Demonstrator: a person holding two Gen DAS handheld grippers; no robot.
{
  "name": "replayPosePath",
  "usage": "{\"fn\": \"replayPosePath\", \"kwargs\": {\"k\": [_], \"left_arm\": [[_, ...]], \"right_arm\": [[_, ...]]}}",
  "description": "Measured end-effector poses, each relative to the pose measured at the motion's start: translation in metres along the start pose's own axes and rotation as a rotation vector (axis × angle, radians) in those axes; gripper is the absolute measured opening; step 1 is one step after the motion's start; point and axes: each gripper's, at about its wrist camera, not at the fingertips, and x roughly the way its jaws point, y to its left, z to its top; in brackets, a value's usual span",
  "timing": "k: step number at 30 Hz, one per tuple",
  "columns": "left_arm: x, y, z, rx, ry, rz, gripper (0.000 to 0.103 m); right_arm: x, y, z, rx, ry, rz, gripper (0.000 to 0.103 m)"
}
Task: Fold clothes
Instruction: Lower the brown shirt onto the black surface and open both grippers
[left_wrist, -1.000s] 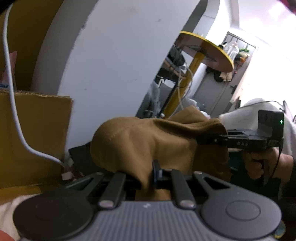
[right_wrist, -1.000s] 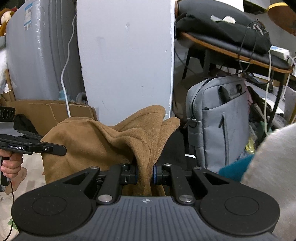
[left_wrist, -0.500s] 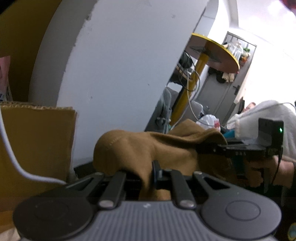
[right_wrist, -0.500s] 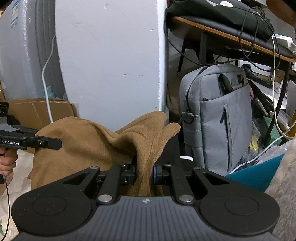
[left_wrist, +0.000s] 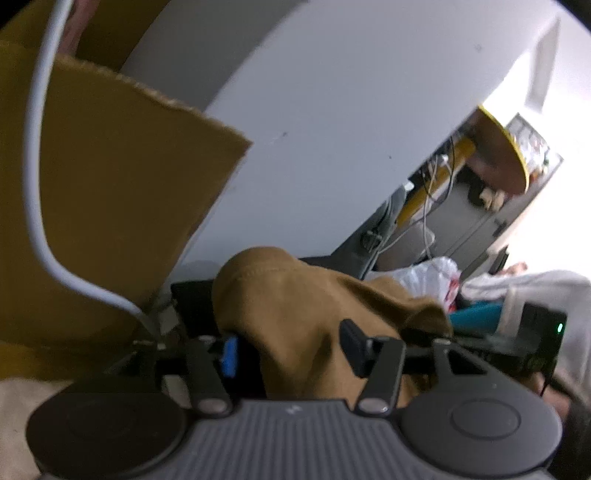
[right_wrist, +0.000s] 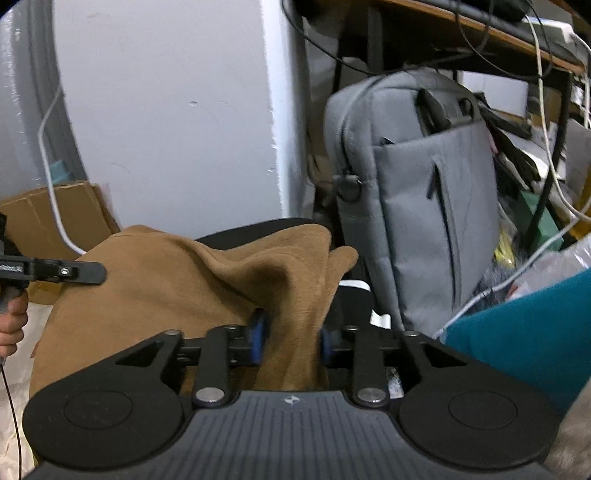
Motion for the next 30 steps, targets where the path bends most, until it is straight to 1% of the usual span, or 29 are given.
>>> {"fn": "replayPosePath", "kwargs": {"k": [2,5,8,10,12,13,14,15,16,17,18,19,20,25,26,28,29,30], "left_arm": [[0.001,0.003,0.002,-0.036,-0.008,-0.018,0.061],[0.005,0.010,0.005,-0.085,-0.016,-0.033,0.062],[0.010,0.011,0.003,-0.101,-0.022,-0.023,0.062],[0.010,0.010,0.003,-0.093,-0.034,-0.007,0.060],[0.011,0.008,0.003,-0.082,-0.059,0.013,0.055],[0.012,0.008,0.003,-0.076,-0.068,0.017,0.050],[0.011,0.007,0.002,-0.064,-0.079,0.024,0.042],[0.010,0.006,0.002,-0.050,-0.088,0.031,0.038],[0.010,0.005,0.002,-0.035,-0.092,0.038,0.028],[0.009,0.004,0.002,-0.021,-0.098,0.044,0.021],[0.007,0.003,0.003,-0.008,-0.107,0.048,0.019],[0.005,0.003,0.004,0.004,-0.115,0.051,0.016],[0.003,0.002,0.004,0.013,-0.120,0.052,0.014],[-0.006,-0.001,0.004,0.055,-0.142,0.062,0.013],[-0.005,0.000,0.004,0.056,-0.134,0.075,0.016],[-0.002,0.003,0.003,0.043,-0.100,0.103,0.020],[-0.001,0.003,0.003,0.038,-0.086,0.114,0.026],[-0.001,0.001,0.002,0.040,-0.082,0.118,0.029]], "right_arm": [[-0.003,-0.001,-0.001,0.019,0.003,-0.004,0.042],[-0.010,-0.001,0.001,0.031,-0.001,0.000,0.043],[-0.017,-0.003,0.007,0.060,-0.023,-0.004,0.043],[-0.019,-0.006,0.012,0.085,-0.031,-0.030,0.043],[-0.018,-0.008,0.015,0.096,-0.031,-0.037,0.043],[-0.018,-0.008,0.016,0.098,-0.029,-0.041,0.041],[-0.016,-0.006,0.018,0.082,-0.023,-0.050,0.032],[-0.015,-0.005,0.018,0.075,-0.020,-0.054,0.025],[-0.013,-0.003,0.019,0.056,-0.010,-0.064,0.014],[-0.011,-0.001,0.019,0.046,-0.002,-0.069,0.011],[-0.010,0.000,0.020,0.035,0.005,-0.075,0.011],[-0.009,0.002,0.022,0.021,0.003,-0.081,0.006],[-0.009,0.004,0.023,0.008,0.000,-0.087,0.006],[-0.011,0.008,0.030,-0.023,-0.028,-0.099,0.006],[-0.009,0.009,0.029,-0.032,-0.022,-0.106,0.006],[0.000,0.010,0.028,-0.061,0.019,-0.135,0.008],[0.004,0.011,0.027,-0.077,0.040,-0.150,0.008],[0.008,0.012,0.025,-0.095,0.062,-0.168,0.008]]}}
